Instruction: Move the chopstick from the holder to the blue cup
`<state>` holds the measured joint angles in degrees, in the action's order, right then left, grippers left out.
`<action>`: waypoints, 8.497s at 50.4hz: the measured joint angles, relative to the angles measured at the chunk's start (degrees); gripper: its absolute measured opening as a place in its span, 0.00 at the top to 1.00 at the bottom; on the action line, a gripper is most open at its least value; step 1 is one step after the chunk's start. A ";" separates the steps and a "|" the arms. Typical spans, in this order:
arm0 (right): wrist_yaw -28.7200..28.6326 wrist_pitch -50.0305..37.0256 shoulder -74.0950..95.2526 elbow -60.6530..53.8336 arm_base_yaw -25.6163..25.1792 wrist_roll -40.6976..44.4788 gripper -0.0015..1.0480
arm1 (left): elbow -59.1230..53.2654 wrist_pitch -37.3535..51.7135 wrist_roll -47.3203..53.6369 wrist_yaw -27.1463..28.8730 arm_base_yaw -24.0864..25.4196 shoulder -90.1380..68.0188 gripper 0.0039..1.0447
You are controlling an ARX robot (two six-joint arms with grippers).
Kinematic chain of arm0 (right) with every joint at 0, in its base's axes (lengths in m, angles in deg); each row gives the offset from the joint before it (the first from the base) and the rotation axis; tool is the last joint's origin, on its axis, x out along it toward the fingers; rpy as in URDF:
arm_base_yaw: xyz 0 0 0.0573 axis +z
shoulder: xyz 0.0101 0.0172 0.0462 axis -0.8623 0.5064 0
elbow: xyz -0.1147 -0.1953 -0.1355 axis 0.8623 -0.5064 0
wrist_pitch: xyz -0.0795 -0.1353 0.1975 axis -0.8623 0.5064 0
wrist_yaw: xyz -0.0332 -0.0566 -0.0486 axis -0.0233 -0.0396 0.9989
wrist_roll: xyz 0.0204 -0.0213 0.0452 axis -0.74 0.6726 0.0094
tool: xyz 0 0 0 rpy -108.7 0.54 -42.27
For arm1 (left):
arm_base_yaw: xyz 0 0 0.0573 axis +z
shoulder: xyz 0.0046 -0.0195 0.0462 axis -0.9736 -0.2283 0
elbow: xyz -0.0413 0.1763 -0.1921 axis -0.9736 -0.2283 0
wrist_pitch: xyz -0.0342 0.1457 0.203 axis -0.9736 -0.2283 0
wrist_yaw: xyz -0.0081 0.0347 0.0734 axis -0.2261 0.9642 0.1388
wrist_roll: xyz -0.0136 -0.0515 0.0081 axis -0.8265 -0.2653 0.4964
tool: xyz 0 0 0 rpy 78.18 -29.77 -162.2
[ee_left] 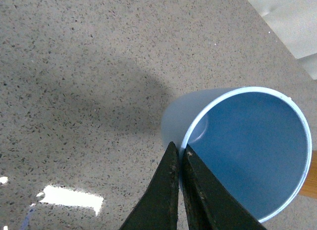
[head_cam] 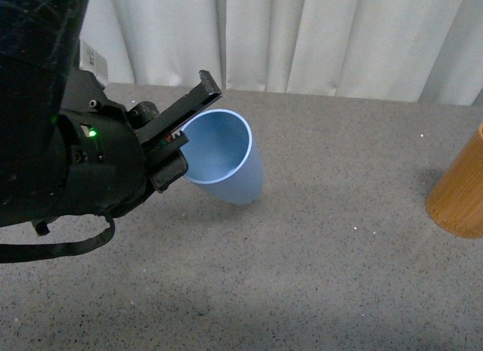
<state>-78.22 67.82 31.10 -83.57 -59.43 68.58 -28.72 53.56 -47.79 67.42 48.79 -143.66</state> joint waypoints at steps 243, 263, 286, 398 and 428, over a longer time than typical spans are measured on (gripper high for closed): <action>9.31 -41.99 96.56 34.97 -9.70 -22.14 0.09 | -36.09 -22.91 49.99 -7.50 27.87 96.74 0.06; 11.34 -42.82 104.21 40.44 -7.15 -20.63 0.09 | -36.09 -22.91 49.99 -7.50 27.87 96.74 0.06; 13.38 -41.99 108.67 44.46 -5.60 -19.74 0.09 | -36.09 -22.91 49.99 -7.50 27.87 96.74 0.06; 16.48 -44.61 73.88 34.80 -0.61 -13.62 0.98 | -36.09 -22.91 49.99 -7.50 27.87 96.74 0.06; 30.14 -50.16 89.68 36.28 26.51 -18.71 0.98 | -36.09 -22.91 49.99 -7.50 27.87 96.74 0.06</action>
<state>-48.08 17.66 120.78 -47.29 -32.92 49.87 -64.80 30.65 2.20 59.93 76.66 -46.92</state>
